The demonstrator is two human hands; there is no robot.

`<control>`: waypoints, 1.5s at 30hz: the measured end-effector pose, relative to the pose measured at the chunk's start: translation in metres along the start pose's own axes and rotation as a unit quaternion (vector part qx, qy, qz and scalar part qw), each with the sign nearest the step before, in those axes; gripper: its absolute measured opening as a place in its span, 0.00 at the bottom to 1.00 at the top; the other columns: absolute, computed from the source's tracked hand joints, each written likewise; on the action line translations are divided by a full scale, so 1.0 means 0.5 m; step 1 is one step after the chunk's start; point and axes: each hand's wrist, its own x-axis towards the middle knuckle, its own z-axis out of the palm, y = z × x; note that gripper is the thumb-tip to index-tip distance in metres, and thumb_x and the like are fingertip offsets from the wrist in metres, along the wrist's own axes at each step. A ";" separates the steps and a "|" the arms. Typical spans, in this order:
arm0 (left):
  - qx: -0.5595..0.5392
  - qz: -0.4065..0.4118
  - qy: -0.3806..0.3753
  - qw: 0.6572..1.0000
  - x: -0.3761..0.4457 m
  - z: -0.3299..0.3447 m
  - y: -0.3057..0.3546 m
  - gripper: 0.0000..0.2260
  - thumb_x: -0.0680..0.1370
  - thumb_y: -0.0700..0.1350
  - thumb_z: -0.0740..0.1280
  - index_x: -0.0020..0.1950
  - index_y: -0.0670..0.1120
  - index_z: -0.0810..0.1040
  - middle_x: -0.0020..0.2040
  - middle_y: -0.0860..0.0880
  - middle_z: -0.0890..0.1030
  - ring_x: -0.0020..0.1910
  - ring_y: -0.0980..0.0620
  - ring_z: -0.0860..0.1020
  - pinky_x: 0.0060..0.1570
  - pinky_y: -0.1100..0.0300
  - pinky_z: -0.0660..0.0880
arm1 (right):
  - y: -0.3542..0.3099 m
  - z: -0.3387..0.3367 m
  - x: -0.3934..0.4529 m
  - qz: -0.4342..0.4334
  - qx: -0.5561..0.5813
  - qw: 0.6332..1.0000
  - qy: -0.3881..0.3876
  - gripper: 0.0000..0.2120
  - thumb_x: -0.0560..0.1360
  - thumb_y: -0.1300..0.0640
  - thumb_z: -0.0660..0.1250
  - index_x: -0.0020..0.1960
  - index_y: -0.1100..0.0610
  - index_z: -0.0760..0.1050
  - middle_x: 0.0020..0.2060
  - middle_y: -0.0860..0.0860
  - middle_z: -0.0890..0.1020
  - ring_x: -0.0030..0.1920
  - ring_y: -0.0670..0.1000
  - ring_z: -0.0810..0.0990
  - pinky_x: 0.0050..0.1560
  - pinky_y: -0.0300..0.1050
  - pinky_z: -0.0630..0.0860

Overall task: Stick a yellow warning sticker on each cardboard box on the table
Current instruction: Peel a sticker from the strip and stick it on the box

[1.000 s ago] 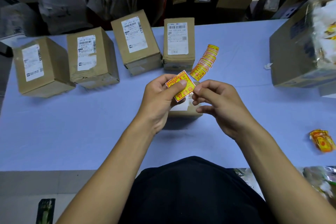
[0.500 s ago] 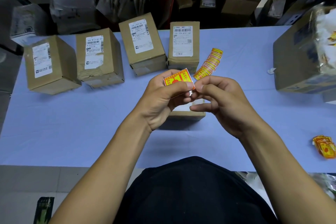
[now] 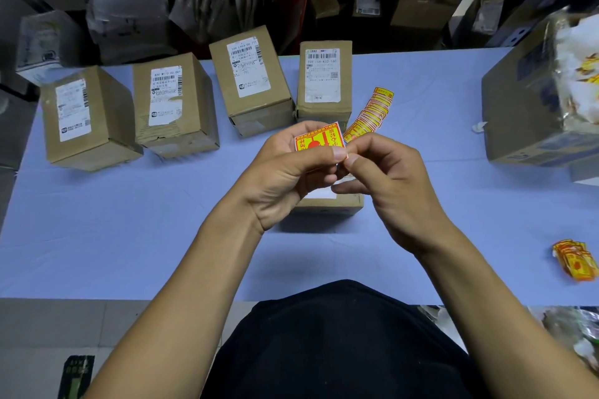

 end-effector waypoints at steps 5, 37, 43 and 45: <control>-0.001 0.002 0.014 1.000 -0.002 0.002 0.001 0.12 0.72 0.31 0.71 0.51 0.43 0.77 0.33 0.49 0.81 0.29 0.53 0.80 0.30 0.66 0.77 | 0.002 0.002 -0.003 0.027 0.061 0.998 0.016 0.09 0.75 0.62 0.64 0.40 0.56 0.81 0.36 0.52 0.82 0.41 0.50 0.83 0.41 0.46 0.82; 0.144 0.081 0.134 0.977 0.000 0.018 -0.016 0.29 0.65 0.45 0.79 0.63 0.50 0.73 0.57 0.49 0.81 0.46 0.53 0.83 0.42 0.59 0.79 | -0.006 0.010 0.005 -0.001 0.061 0.995 0.075 0.07 0.73 0.62 0.61 0.37 0.59 0.73 0.31 0.50 0.78 0.36 0.50 0.78 0.45 0.44 0.82; 0.307 0.182 0.181 0.916 0.000 0.018 -0.039 0.17 0.66 0.55 0.78 0.46 0.59 0.72 0.60 0.51 0.73 0.61 0.63 0.74 0.55 0.61 0.72 | -0.004 -0.002 0.004 0.007 0.058 0.995 0.077 0.06 0.73 0.61 0.61 0.37 0.58 0.73 0.32 0.49 0.78 0.36 0.50 0.79 0.45 0.46 0.81; 0.326 0.226 0.178 0.900 -0.001 0.018 -0.046 0.11 0.68 0.52 0.78 0.45 0.58 0.78 0.61 0.53 0.72 0.62 0.64 0.72 0.57 0.70 0.68 | -0.001 -0.003 0.003 0.002 0.057 0.995 0.078 0.06 0.73 0.61 0.62 0.37 0.57 0.73 0.32 0.49 0.78 0.36 0.50 0.79 0.45 0.45 0.81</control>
